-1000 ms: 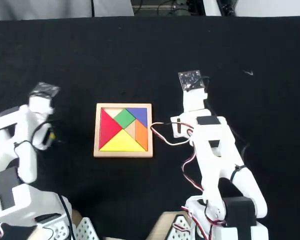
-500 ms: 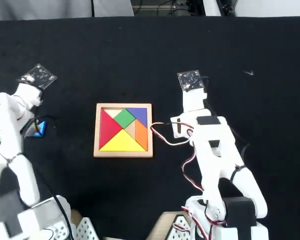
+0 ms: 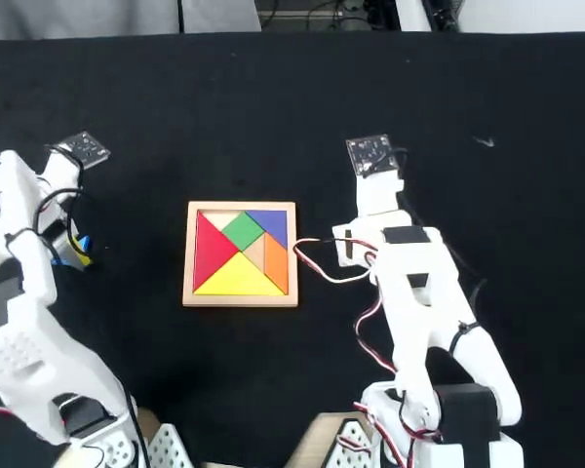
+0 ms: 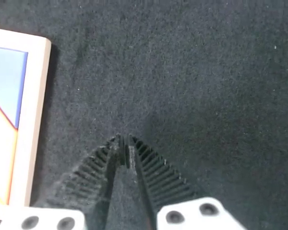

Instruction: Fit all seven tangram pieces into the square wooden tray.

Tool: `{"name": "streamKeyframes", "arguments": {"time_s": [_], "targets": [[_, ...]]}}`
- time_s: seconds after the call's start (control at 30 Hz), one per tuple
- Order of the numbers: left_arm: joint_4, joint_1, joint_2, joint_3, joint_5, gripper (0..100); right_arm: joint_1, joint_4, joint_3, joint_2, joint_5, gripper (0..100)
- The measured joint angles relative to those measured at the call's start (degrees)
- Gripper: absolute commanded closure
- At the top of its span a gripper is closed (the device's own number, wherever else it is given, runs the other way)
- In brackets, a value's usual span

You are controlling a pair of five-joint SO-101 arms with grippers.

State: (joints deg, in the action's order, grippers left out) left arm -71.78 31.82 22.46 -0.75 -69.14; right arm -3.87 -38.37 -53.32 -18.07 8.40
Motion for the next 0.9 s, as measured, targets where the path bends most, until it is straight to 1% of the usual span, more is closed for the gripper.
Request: {"name": "streamKeyframes", "arguments": {"time_s": [0.17,0.3,0.43,0.73,0.83,0.9], "targets": [[-0.62,-0.18,6.51,5.63,-0.18,73,0.00,0.09,0.00,0.00,0.00,98.7],[-2.46,-0.70,8.97,6.77,-3.16,79,0.00,0.18,0.00,0.00,0.00,98.7],[-4.57,-1.14,9.58,7.30,-5.63,82,0.00,0.18,0.00,0.00,0.00,98.7],[-5.54,-1.58,9.76,7.30,-6.15,83,0.00,0.26,0.00,0.00,0.00,98.7],[-5.54,-1.58,9.76,7.30,-6.15,89,0.00,0.26,0.00,0.00,0.00,98.7],[-5.63,-1.58,9.76,7.30,-6.15,90,0.00,0.26,0.00,0.00,0.00,98.7]]}}
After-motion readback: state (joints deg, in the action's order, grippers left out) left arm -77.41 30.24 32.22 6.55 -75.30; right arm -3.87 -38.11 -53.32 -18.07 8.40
